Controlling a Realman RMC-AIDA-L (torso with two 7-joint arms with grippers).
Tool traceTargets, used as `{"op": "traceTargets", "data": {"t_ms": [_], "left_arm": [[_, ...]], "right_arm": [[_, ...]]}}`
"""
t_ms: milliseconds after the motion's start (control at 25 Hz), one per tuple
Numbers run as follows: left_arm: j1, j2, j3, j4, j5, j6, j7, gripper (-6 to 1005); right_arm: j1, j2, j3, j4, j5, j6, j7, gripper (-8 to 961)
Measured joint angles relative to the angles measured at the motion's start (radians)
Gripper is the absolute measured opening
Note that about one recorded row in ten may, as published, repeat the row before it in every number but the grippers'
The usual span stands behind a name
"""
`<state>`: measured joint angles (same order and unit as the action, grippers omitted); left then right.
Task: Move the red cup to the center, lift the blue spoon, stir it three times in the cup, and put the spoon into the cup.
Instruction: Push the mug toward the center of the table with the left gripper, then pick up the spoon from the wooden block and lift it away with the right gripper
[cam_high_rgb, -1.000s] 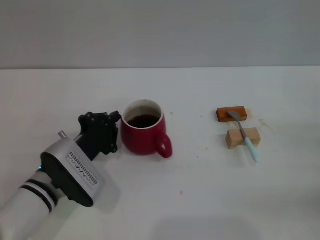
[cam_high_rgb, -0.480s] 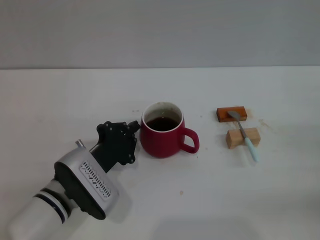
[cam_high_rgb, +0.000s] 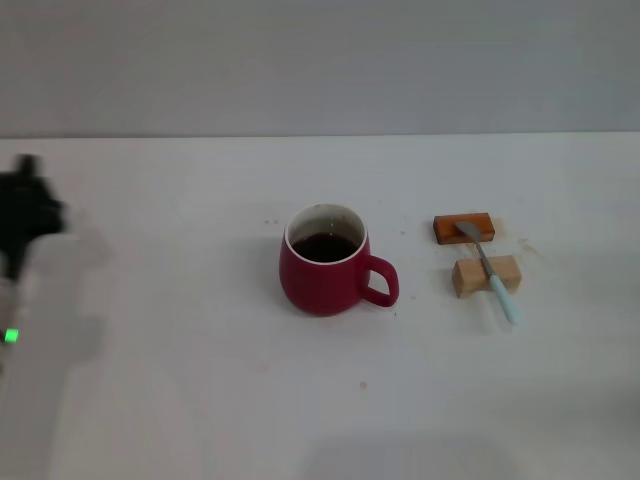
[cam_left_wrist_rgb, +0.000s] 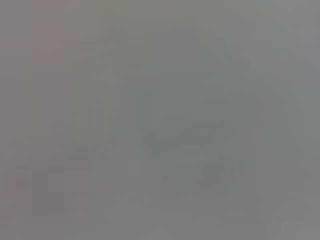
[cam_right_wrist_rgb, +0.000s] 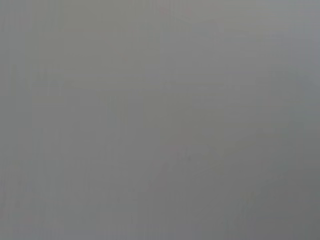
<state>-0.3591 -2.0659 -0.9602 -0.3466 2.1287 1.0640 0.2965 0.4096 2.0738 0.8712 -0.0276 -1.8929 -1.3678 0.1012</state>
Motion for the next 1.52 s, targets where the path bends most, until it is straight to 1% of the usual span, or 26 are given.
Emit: {"op": "traceTargets", "data": {"t_ms": [40, 80, 120, 240, 280, 360, 400, 440, 480, 520, 560, 600, 640, 680, 720, 760, 800, 880, 920, 960, 1000, 1080, 1120, 1200, 1480, 1520], "left_arm": [[0.0, 0.001, -0.037, 0.012, 0.0, 0.002, -0.036, 51], [-0.006, 0.004, -0.094, 0.048, 0.0, 0.0, -0.109, 53], [-0.006, 0.004, -0.094, 0.048, 0.0, 0.0, -0.109, 56], [-0.032, 0.006, -0.18, 0.113, 0.0, -0.009, -0.23, 63], [-0.036, 0.006, -0.196, 0.123, 0.0, -0.012, -0.262, 66], [-0.045, 0.006, -0.224, 0.141, 0.002, -0.02, -0.334, 71], [-0.047, 0.006, -0.226, 0.144, 0.004, -0.023, -0.357, 73], [-0.048, 0.007, -0.228, 0.146, 0.006, -0.025, -0.375, 107], [-0.05, 0.007, -0.228, 0.146, 0.006, -0.025, -0.383, 141], [-0.054, 0.007, -0.229, 0.148, 0.006, -0.028, -0.394, 175], [-0.059, 0.007, -0.229, 0.149, 0.006, -0.031, -0.394, 208], [-0.065, 0.008, -0.229, 0.15, 0.007, -0.035, -0.395, 242], [-0.068, 0.009, -0.23, 0.151, 0.006, -0.039, -0.395, 276], [-0.078, 0.01, -0.231, 0.152, 0.007, -0.047, -0.394, 317], [-0.078, 0.01, -0.231, 0.152, 0.007, -0.047, -0.394, 357], [-0.086, 0.012, -0.232, 0.154, 0.008, -0.054, -0.391, 398], [-0.094, 0.012, -0.232, 0.157, 0.008, -0.059, -0.388, 439], [-0.101, 0.013, -0.232, 0.163, 0.008, -0.064, -0.387, 520], [-0.121, 0.014, -0.233, 0.182, 0.007, -0.074, -0.386, 549], [-0.128, 0.015, -0.233, 0.191, 0.006, -0.077, -0.386, 578], [-0.128, 0.015, -0.233, 0.191, 0.006, -0.077, -0.386, 606], [-0.134, 0.015, -0.233, 0.198, 0.005, -0.078, -0.386, 664], [-0.139, 0.015, -0.234, 0.202, 0.005, -0.079, -0.385, 693], [-0.14, 0.015, -0.234, 0.202, 0.006, -0.08, -0.385, 750], [-0.139, 0.018, -0.235, 0.202, 0.008, -0.078, -0.385, 852], [-0.139, 0.018, -0.235, 0.202, 0.008, -0.078, -0.385, 852]], "right_arm": [[0.0, 0.0, 0.0, 0.0, 0.0, 0.0, 0.0, 469], [0.0, 0.0, -0.002, 0.001, -0.002, 0.001, 0.0, 470], [0.0, 0.0, -0.002, 0.001, -0.002, 0.001, 0.0, 470], [-0.002, 0.004, -0.019, 0.009, -0.026, 0.01, 0.0, 472], [-0.016, 0.006, -0.028, 0.042, -0.04, 0.019, 0.0, 472], [-0.027, 0.007, -0.03, 0.066, -0.043, 0.022, 0.0, 473], [-0.042, 0.008, -0.03, 0.098, -0.044, 0.025, 0.0, 473], [-0.056, 0.008, -0.033, 0.125, -0.046, 0.026, -0.004, 474], [-0.086, 0.008, -0.051, 0.189, -0.054, 0.029, -0.032, 474], [-0.086, 0.008, -0.051, 0.189, -0.054, 0.029, -0.032, 475], [-0.119, 0.009, -0.083, 0.26, -0.057, 0.035, -0.077, 475], [-0.138, 0.009, -0.108, 0.299, -0.057, 0.039, -0.104, 475], [-0.138, 0.009, -0.108, 0.299, -0.057, 0.039, -0.104, 476], [-0.168, 0.009, -0.157, 0.376, -0.057, 0.047, -0.146, 476], [-0.168, 0.009, -0.157, 0.376, -0.057, 0.047, -0.146, 477], [-0.192, 0.009, -0.198, 0.434, -0.055, 0.058, -0.172, 477], [-0.192, 0.009, -0.198, 0.434, -0.055, 0.058, -0.172, 478], [-0.217, 0.01, -0.261, 0.494, -0.053, 0.087, -0.18, 478], [-0.217, 0.01, -0.261, 0.494, -0.053, 0.087, -0.18, 479], [-0.225, 0.011, -0.3, 0.513, -0.051, 0.102, -0.18, 479], [-0.225, 0.011, -0.3, 0.513, -0.051, 0.102, -0.18, 480], [-0.235, 0.012, -0.363, 0.531, -0.049, 0.111, -0.181, 481], [-0.235, 0.012, -0.363, 0.531, -0.049, 0.111, -0.181, 481], [-0.244, 0.012, -0.397, 0.547, -0.048, 0.113, -0.181, 482], [-0.268, 0.01, -0.491, 0.572, -0.047, 0.115, -0.182, 485], [-0.268, 0.01, -0.491, 0.572, -0.047, 0.115, -0.182, 485]]}}
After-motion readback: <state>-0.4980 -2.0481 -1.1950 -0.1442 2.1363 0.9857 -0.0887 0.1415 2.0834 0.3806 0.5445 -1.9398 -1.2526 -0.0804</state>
